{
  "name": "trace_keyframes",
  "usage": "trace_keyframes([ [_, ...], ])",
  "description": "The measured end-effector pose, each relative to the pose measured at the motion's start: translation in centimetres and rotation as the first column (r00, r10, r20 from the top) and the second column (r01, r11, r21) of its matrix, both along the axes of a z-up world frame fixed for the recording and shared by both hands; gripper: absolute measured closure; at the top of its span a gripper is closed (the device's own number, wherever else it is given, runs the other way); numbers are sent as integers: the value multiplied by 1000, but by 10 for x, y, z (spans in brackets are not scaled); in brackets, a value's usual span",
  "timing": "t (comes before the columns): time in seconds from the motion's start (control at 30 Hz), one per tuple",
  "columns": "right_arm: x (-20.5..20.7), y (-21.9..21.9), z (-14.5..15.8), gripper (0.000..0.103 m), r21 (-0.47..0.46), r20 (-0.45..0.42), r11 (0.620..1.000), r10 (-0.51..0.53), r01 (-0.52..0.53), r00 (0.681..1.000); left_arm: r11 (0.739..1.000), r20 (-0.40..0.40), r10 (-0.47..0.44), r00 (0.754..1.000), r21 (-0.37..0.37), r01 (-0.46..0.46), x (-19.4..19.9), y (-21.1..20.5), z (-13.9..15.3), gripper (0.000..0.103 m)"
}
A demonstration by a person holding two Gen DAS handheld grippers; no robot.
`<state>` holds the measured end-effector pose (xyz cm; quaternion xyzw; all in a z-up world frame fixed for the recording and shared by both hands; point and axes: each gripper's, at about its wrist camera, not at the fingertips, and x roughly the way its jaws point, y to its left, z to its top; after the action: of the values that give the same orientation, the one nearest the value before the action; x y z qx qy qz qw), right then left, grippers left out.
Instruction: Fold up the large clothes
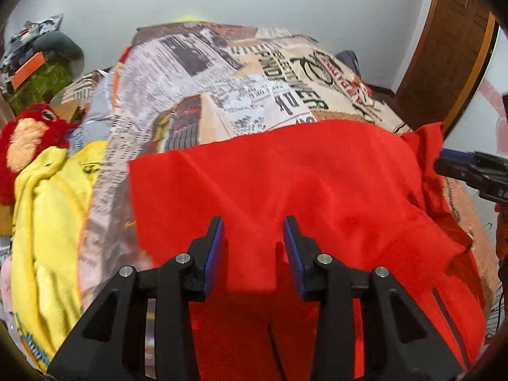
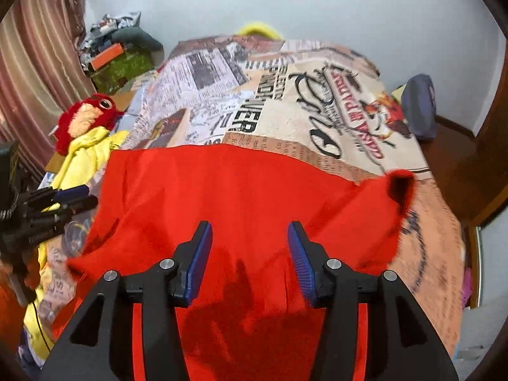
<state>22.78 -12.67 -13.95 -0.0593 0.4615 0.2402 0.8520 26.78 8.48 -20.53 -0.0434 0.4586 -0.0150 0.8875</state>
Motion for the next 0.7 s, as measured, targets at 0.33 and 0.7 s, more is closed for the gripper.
trace_keyframes([
  [0.33,44,-33,-48,57,-155,-31,974,-170,163,985,998,-38,26,999,64,-24,22,0,-52,46],
  [0.7,19,-163,-53,56,-326,-4,854,-430,405,903,994,-54,81,995,79,-77,0,10,-54,37],
])
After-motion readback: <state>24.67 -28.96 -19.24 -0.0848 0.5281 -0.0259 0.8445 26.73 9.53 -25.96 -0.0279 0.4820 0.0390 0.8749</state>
